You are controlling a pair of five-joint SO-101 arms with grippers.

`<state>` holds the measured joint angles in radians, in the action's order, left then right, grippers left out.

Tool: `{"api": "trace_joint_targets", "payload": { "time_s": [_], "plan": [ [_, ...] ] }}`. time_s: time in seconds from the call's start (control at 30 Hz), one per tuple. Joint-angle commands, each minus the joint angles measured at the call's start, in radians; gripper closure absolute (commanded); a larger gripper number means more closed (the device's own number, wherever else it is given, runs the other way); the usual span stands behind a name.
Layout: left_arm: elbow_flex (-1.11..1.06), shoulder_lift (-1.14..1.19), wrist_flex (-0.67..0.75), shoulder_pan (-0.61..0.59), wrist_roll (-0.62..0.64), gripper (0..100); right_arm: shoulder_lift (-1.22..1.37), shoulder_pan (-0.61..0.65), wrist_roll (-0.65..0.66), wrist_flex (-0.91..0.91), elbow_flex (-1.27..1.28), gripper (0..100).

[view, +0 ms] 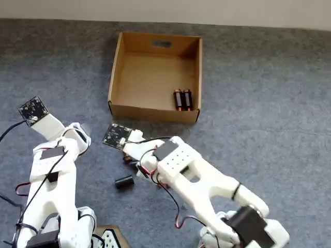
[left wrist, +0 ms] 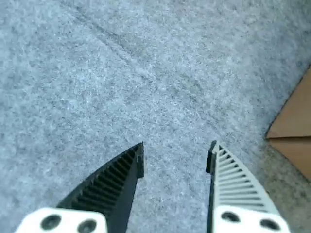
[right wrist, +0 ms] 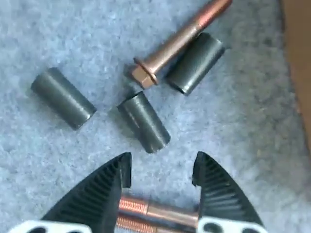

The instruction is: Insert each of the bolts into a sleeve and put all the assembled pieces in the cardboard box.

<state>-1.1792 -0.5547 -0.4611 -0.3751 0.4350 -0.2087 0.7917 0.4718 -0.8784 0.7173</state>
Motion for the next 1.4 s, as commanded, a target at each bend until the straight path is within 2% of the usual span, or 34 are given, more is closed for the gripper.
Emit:
{"api": "trace_joint_targets", "payload": {
  "time_s": [0.0, 0.3, 0.73, 0.8, 0.9, 1.03, 1.23, 1.37],
  "plan": [
    [0.031, 0.002, 0.018, -0.007, 0.008, 77, 0.081, 0.007, 0.008, 0.005, -0.122, 79.7],
    [0.035, 0.002, 0.018, -0.007, 0.011, 77, 0.147, 0.039, 0.020, 0.005, -0.185, 79.7],
    [0.035, 0.002, 0.018, -0.007, 0.008, 77, 0.288, 0.068, 0.157, 0.008, -0.186, 80.1],
    [0.035, 0.002, 0.018, -0.007, 0.008, 77, 0.291, 0.067, 0.150, 0.005, -0.186, 83.8],
    [0.035, 0.002, 0.018, -0.007, 0.008, 77, 0.289, 0.051, 0.147, 0.005, -0.186, 99.0],
    [0.035, 0.002, 0.018, -0.007, 0.008, 77, 0.257, 0.007, 0.038, 0.004, -0.186, 99.4],
    [0.036, 0.002, 0.018, -0.007, 0.008, 77, 0.016, -0.073, -0.095, -0.067, -0.140, 99.2],
    [0.035, 0.002, 0.018, -0.007, 0.008, 77, -0.150, -0.232, -0.212, -0.153, -0.133, 99.2]
  ]
}}
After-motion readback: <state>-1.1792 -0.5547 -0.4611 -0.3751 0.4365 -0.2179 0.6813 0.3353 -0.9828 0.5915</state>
